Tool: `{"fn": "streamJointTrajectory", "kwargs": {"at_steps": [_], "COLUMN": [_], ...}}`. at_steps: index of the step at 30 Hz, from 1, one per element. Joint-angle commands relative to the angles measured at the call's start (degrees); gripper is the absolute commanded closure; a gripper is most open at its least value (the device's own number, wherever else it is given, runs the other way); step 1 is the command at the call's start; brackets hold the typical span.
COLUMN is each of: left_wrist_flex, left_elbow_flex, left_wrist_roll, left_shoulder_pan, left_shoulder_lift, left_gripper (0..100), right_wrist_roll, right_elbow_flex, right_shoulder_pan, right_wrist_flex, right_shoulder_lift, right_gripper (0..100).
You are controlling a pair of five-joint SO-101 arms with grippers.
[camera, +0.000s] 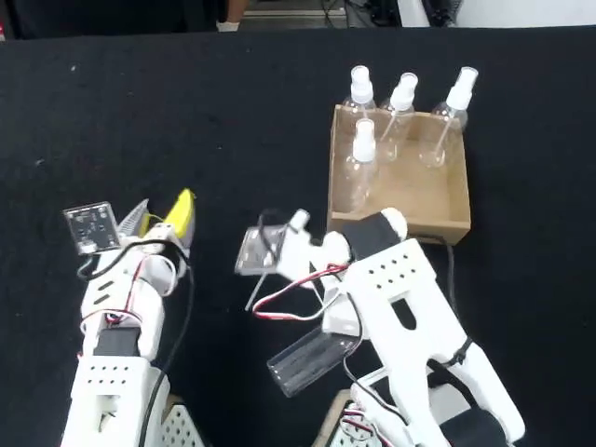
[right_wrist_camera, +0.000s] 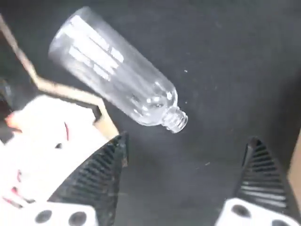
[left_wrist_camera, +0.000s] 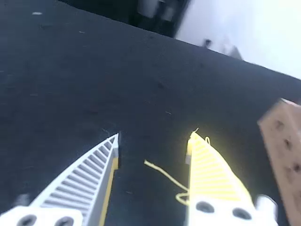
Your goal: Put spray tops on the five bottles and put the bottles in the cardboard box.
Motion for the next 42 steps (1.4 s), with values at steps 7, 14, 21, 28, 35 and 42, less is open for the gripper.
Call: {"fn": "streamJointTrajectory", "kwargs": {"at_steps": [7, 14, 21, 28, 35, 42], "left_wrist_flex": [-1.4, -1.2, -1.2, -1.4, -1.4, -1.4], "left_elbow_flex": [-2.3, -2.9, -3.0, -2.9, -2.7, -2.7], "left_wrist_roll": [14.1, 14.0, 13.9, 13.9, 13.9, 13.9], "left_shoulder_pan": [-13.4, -13.6, -13.6, -13.2, -13.1, -13.1], "left_shoulder_lift": [-0.3, 0.3, 0.3, 0.3, 0.1, 0.2], "left_gripper": [77, 77, 77, 77, 77, 77], "right_wrist_roll": [13.6, 6.6, 5.9, -7.2, -22.8, -44.0], "right_elbow_flex": [7.0, 11.6, 21.0, 20.0, 21.2, 18.8], "right_shoulder_pan": [-7.1, -20.2, -22.5, -18.9, -11.2, -5.5], "right_wrist_flex": [0.5, -1.7, -14.4, -20.3, -35.3, -39.1], "right_shoulder_lift": [0.2, 0.1, 0.2, 0.5, 0.6, 0.6], "right_gripper": [65.9, 65.9, 65.9, 67.5, 77.2, 77.3]}}
